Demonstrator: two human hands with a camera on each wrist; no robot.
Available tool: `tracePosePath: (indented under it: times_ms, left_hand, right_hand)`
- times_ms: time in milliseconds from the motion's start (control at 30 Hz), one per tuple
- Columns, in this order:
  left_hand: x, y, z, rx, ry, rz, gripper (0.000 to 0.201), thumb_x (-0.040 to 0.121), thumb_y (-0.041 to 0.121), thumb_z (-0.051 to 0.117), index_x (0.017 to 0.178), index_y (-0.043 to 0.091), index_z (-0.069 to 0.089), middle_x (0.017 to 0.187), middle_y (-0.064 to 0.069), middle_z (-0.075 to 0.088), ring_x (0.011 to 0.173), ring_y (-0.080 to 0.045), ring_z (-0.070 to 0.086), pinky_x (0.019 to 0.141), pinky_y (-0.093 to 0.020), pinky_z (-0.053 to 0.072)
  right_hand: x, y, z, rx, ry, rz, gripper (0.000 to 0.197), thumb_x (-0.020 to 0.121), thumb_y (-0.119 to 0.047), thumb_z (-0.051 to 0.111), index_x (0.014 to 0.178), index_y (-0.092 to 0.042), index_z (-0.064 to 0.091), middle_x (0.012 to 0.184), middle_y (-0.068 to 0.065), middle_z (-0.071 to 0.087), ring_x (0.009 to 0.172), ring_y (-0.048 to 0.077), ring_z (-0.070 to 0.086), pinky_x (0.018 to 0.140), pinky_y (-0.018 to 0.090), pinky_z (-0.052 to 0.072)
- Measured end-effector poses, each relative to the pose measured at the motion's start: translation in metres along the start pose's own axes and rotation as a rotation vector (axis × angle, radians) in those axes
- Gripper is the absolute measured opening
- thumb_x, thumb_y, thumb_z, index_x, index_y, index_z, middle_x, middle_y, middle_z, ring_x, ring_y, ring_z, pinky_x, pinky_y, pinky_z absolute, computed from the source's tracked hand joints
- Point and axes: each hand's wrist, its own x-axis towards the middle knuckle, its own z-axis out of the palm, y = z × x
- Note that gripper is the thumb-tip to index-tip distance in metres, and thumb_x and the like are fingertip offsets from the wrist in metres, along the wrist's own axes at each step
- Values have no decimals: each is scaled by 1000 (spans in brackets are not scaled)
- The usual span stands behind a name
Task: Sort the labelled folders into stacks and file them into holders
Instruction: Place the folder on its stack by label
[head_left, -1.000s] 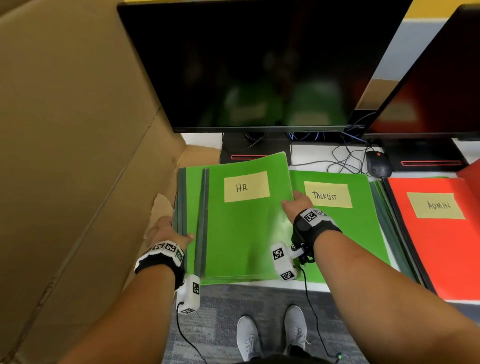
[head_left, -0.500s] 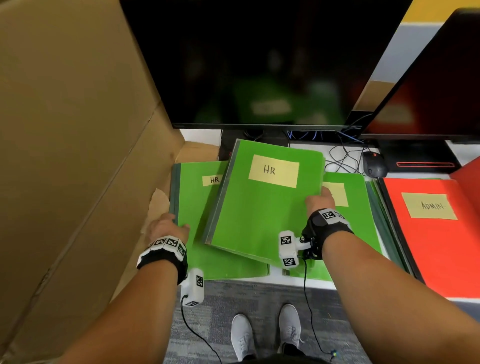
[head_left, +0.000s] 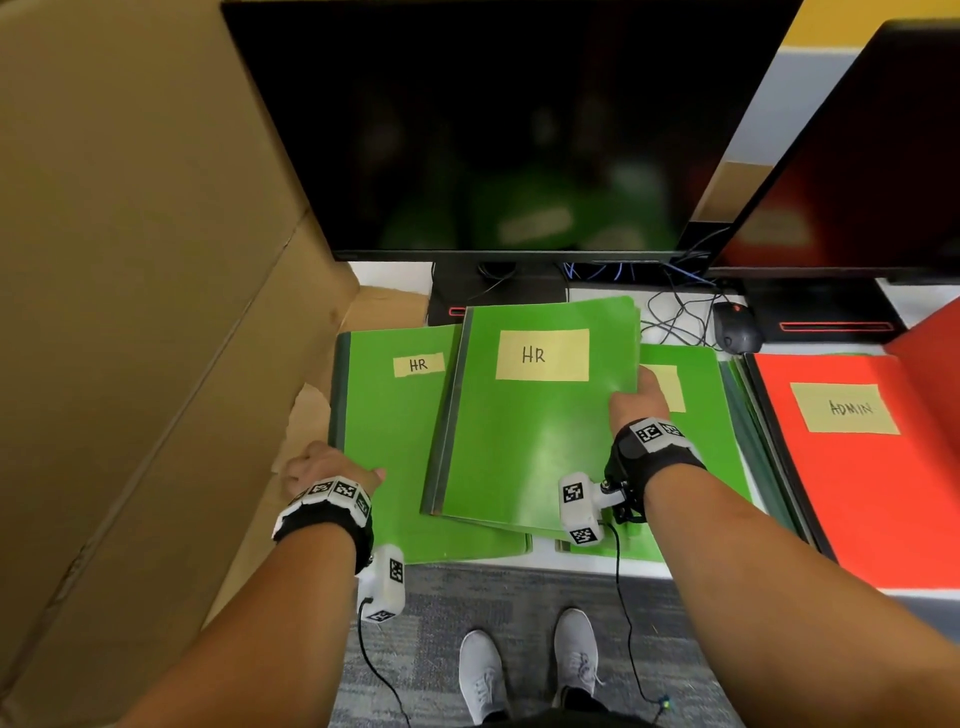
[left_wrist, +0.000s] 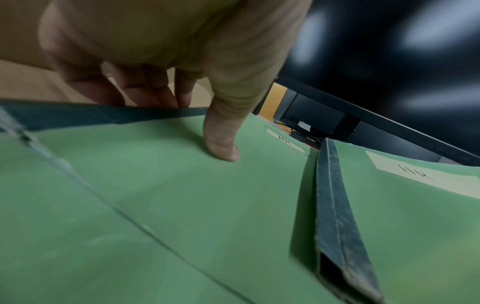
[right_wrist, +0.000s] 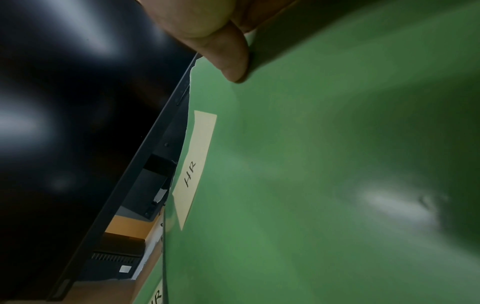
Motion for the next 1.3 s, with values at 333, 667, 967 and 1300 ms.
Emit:
tracePosePath:
  times_ms: [333, 667, 967, 1300]
  left_hand:
    - [5, -10, -2, -187, 114, 54, 41, 91, 24, 60, 123, 2, 48, 128, -18, 56, 116, -34, 55, 96, -40, 46]
    - [-11, -1, -19, -520, 210, 89, 25, 98, 6, 39, 119, 3, 53, 114, -23, 58, 106, -38, 57, 91, -42, 44]
    - [-1, 10, -4, -691, 67, 329, 19, 93, 14, 37, 93, 29, 49, 83, -8, 56, 68, -23, 51, 67, -39, 49]
    - [-14, -14, -7, -281, 89, 144, 49, 86, 23, 61, 133, 18, 45, 134, -15, 46, 115, -37, 53, 93, -44, 47]
  right_hand:
    - [5, 2, 0, -17, -9, -28, 62, 92, 0, 34, 148, -24, 23, 144, 11, 41, 91, 26, 52, 75, 29, 41]
    - [7, -7, 14, -110, -101, -92, 47, 88, 3, 40, 132, -14, 48, 113, 11, 60, 84, 23, 52, 63, 23, 43]
    - [-11, -18, 27, -128, -243, -168, 57, 95, -11, 50, 146, -20, 24, 150, 11, 32, 125, 28, 45, 95, 30, 37]
    - [-5, -17, 6, -24, -21, -196, 58, 92, -2, 43, 145, -23, 33, 137, 8, 50, 105, 27, 56, 81, 23, 39]
